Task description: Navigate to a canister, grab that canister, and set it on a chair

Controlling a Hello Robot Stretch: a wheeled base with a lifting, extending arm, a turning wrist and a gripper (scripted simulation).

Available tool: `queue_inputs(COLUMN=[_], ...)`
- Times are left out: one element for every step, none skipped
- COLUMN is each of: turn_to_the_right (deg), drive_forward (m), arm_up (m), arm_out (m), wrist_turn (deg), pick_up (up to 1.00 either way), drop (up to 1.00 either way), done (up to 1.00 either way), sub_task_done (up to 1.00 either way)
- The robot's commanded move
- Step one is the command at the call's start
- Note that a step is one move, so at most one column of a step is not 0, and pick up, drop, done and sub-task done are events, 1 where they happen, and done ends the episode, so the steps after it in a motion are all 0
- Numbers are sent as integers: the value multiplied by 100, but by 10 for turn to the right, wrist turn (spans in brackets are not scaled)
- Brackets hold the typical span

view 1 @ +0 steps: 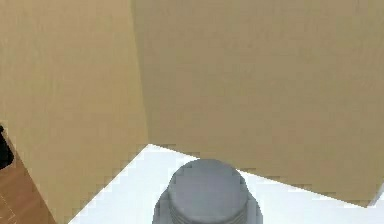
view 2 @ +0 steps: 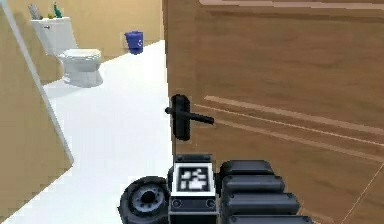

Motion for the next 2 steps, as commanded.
queue_inputs(turn_to_the_right=[210,0], drive_forward=[0,60], arm_up=[0,0], arm_out=[0,0], wrist_turn=[0,0], pick_up=[0,0], drop=[0,0], done=[0,0], sub_task_done=[0,0])
